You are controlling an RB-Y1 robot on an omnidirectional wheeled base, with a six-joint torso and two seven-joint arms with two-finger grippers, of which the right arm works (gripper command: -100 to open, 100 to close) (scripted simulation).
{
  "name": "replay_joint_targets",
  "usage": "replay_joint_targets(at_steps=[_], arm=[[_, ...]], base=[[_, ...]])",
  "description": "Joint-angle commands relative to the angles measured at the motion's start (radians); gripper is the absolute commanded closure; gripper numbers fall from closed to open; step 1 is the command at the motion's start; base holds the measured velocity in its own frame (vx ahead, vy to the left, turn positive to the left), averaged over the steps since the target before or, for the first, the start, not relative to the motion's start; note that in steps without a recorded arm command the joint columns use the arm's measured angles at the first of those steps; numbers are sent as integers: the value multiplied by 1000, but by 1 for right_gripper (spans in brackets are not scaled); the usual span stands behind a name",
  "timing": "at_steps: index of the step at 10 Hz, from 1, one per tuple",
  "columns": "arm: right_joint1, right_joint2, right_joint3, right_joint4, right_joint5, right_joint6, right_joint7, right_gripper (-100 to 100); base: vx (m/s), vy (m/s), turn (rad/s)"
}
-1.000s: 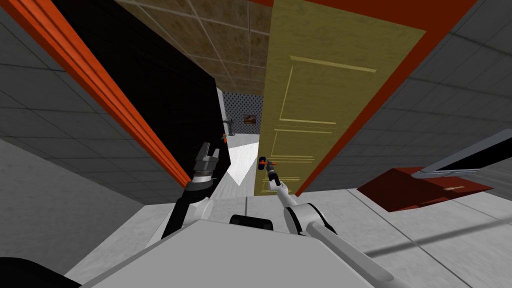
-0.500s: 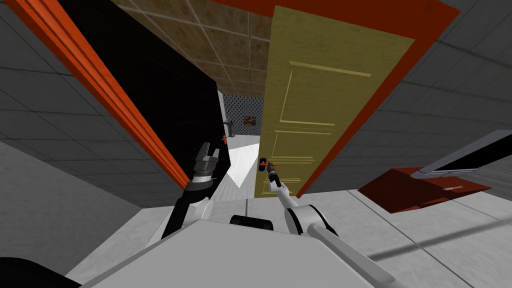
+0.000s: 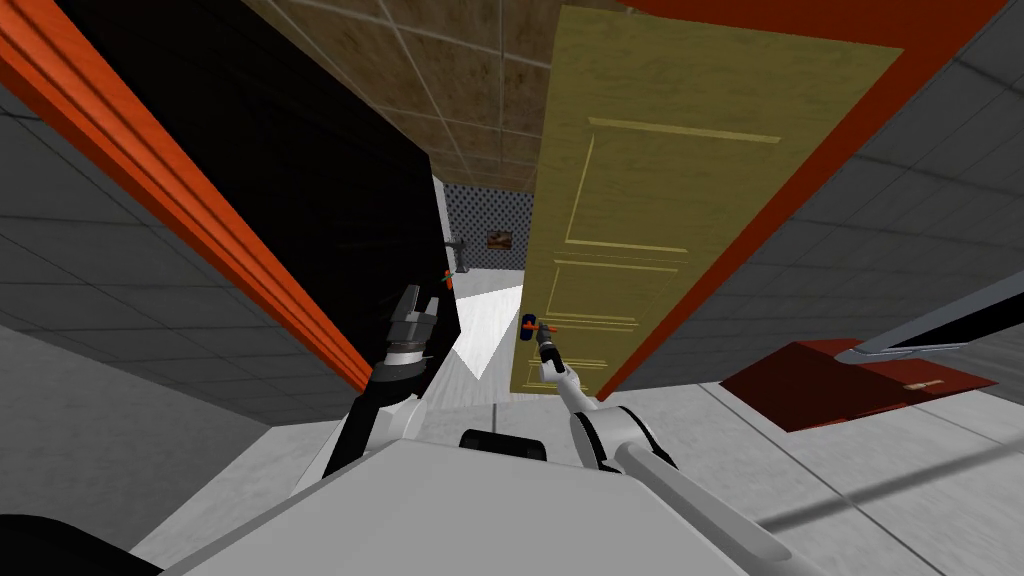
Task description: Push the door open
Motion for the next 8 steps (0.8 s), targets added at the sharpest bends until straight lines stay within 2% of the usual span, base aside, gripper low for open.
replay_joint_targets(at_steps=[1,2,3,5,6,7,8], arm=[[12,-19,-16,-27,-6,15,8,100],[12,-19,-16,-27,-6,15,8,100],[14,-30,-31,-26,-13,14,13,100],[14,-30,-31,-26,-13,14,13,100],[16,-40,-47,-26,-20,14,19,100],[16,-40,-47,-49,-20,14,19,100],[16,-40,-47,-26,-20,14,19,100]], base=[[154,87,-60],[106,67,-37],[155,102,-57],[95,74,-25],[119,83,-16],[112,80,-57],[53,35,-24]])
